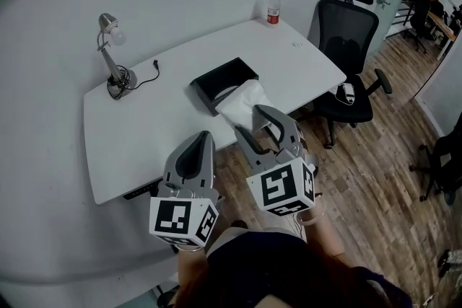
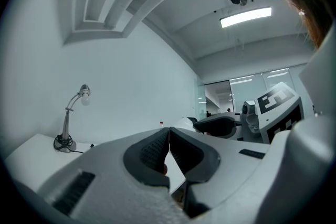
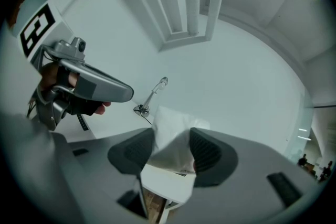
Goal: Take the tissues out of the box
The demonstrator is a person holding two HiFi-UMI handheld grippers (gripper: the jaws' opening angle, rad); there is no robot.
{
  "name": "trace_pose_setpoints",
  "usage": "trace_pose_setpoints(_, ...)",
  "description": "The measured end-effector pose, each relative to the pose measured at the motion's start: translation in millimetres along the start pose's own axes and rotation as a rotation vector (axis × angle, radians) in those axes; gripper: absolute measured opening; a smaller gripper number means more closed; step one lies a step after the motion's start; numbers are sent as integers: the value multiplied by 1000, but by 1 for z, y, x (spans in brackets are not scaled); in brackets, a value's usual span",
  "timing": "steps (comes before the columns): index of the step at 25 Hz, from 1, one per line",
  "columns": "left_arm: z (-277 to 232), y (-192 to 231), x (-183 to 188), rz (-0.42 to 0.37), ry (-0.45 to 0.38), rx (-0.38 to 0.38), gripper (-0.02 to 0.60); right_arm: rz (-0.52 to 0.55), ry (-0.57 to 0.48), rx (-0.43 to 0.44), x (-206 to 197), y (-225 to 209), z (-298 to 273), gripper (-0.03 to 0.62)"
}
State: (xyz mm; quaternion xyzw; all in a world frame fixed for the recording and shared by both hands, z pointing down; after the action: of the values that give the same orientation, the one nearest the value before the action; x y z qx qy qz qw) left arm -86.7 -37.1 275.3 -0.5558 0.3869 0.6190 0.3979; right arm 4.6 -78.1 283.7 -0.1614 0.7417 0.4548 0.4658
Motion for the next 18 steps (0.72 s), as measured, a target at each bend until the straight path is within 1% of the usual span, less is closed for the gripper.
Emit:
trace_pose_setpoints(11, 12, -37, -1, -7, 20, 56, 25, 14, -27, 45, -10, -7, 34, 229)
trace_pose_setpoints(18, 19, -61, -2, -13, 35, 76, 25, 11, -38, 76, -14, -9, 58, 227)
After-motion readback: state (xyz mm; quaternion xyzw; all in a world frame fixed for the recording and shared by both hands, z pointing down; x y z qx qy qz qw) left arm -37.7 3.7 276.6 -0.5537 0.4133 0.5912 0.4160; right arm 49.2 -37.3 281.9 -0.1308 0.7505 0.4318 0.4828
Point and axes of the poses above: the fingertips, and each gripper's own axes: z backward along the fingers, y to its left, x out of its top, the point moved 2 cm from there along z, backward along the fingers, and after that the axes turned 2 degrees about -x, right-handed, at the moved point
